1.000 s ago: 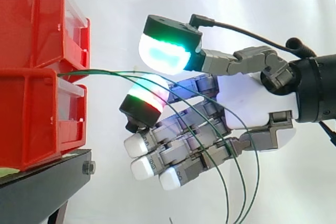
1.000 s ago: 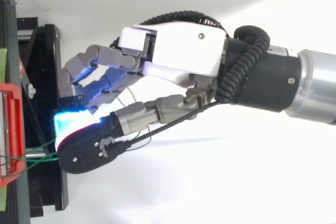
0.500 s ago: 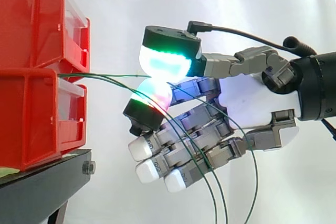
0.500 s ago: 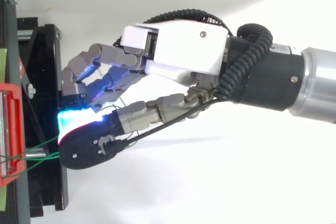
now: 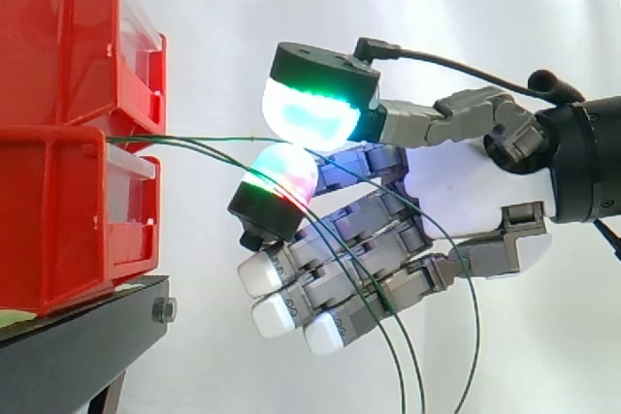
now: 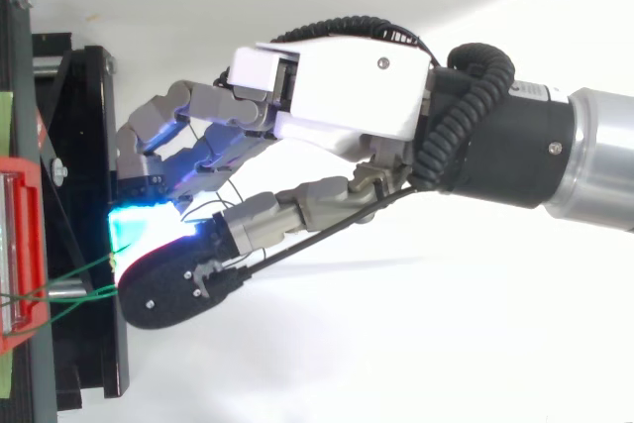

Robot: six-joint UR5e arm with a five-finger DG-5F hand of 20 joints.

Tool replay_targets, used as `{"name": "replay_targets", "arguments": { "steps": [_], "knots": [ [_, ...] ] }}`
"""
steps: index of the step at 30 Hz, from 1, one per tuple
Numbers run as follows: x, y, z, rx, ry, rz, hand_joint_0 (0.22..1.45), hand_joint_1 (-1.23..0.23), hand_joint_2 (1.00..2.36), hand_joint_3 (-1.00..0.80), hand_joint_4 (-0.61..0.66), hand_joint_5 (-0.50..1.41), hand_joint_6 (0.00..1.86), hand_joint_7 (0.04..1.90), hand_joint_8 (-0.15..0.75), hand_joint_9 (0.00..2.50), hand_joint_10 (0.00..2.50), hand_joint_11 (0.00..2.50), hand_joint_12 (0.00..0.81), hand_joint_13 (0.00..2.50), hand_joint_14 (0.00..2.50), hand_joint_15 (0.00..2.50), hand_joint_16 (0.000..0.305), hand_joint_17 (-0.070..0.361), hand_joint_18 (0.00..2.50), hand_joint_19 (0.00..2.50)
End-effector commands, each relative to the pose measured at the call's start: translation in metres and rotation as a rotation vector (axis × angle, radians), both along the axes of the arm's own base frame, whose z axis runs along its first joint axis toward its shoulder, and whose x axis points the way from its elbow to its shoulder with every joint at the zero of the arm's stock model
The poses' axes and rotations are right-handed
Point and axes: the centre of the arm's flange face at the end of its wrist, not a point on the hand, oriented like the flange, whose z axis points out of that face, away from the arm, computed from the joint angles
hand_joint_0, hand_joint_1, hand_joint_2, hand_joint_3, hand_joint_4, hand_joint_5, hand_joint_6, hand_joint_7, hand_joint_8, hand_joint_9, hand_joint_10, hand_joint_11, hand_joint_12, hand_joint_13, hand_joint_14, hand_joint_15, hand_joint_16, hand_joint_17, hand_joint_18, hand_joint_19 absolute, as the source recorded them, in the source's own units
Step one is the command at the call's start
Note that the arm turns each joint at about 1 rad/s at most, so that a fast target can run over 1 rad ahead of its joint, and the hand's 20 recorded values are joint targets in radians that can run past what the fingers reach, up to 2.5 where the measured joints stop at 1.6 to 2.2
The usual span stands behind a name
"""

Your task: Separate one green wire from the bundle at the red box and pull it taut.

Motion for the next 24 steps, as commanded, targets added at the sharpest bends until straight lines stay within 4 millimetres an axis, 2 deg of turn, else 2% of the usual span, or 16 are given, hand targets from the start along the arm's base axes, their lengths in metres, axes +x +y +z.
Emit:
{"name": "replay_targets", "arguments": {
  "steps": [1, 7, 10, 16, 24],
  "knots": [
    [0.0001, -0.0004, 0.0002, 0.0, -0.001, -0.001, 0.51, -0.56, 1.0, -0.5, 0.18, -0.17, 0.82, 1.01, 0.28, 0.88, 0.02, 0.45, 0.366, 0.74, 0.01, 0.3, 0.061, 0.137, 0.65, 0.44],
    [0.0004, -0.0004, 0.0009, 0.0, -0.002, -0.001, 0.56, -0.49, 1.0, -0.49, 0.16, -0.16, 0.79, 1.07, 0.275, 0.89, 0.02, 0.45, 0.362, 0.73, 0.01, 0.3, 0.059, 0.133, 0.63, 0.45],
    [0.0004, -0.0004, 0.0009, 0.0, -0.002, -0.001, 0.59, -0.56, 1.01, -0.36, 0.15, -0.17, 0.81, 1.11, 0.277, 0.9, 0.02, 0.46, 0.36, 0.73, 0.01, 0.31, 0.058, 0.131, 0.62, 0.46],
    [0.0004, -0.0004, 0.0009, 0.0, -0.002, -0.001, 0.6, -0.63, 1.02, -0.31, 0.16, -0.17, 0.84, 1.1, 0.272, 0.9, 0.02, 0.46, 0.356, 0.72, 0.01, 0.31, 0.058, 0.132, 0.62, 0.45],
    [0.0014, -0.0014, 0.0048, 0.001, -0.007, -0.002, 0.63, -0.72, 1.02, -0.19, 0.06, -0.18, 0.87, 1.1, 0.268, 0.89, 0.02, 0.47, 0.349, 0.73, 0.01, 0.3, 0.057, 0.129, 0.62, 0.44]
  ]
}}
